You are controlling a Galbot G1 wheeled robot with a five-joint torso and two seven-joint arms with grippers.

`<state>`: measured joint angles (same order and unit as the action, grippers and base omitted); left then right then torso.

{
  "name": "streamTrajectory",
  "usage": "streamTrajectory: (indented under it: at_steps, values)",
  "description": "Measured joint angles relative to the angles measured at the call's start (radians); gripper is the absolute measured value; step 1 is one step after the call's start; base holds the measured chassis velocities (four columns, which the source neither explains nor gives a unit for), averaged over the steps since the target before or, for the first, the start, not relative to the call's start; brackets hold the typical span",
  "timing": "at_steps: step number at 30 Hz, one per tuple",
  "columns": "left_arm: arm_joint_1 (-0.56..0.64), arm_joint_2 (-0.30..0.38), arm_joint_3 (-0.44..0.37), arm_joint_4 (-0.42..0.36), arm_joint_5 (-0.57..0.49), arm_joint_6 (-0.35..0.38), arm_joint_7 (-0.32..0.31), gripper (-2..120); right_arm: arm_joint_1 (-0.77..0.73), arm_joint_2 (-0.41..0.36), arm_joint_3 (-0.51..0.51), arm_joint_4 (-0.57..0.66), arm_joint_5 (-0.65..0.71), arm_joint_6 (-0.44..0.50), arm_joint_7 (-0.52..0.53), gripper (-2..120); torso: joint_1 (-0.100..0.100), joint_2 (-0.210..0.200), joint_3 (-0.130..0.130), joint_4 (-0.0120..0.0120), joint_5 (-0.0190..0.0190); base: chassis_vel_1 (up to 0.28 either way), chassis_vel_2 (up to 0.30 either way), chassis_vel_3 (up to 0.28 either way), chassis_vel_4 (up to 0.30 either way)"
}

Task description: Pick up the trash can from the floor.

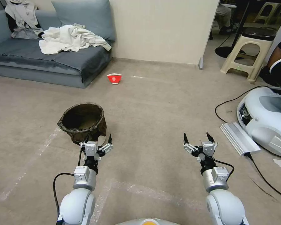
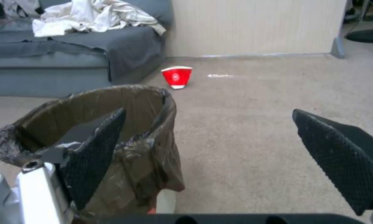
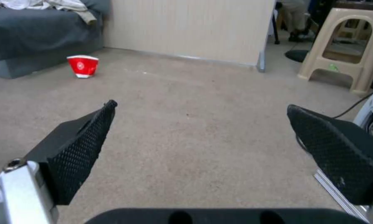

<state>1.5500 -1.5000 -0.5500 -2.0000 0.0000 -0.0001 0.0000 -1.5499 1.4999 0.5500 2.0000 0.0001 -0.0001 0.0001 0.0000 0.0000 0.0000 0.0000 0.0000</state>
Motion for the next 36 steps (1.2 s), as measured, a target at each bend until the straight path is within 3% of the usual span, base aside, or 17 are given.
streamTrajectory:
  at_steps: [33, 36]
  values:
    - [0.002, 0.000, -0.001, 0.000, 0.000, 0.000, 0.000, 100, 0.000, 0.000, 0.000, 0.000, 0.000, 0.000, 0.000, 100, 0.000, 0.000, 0.000, -0.0001, 0.0000, 0.000, 0.000, 0.000, 0.000]
    - [0.056, 0.002, -0.049, -0.090, -0.032, 0.000, -0.004, 100, 0.000, 0.000, 0.000, 0.000, 0.000, 0.000, 0.000, 100, 0.000, 0.000, 0.000, 0.0001, 0.0003, 0.000, 0.000, 0.000, 0.000]
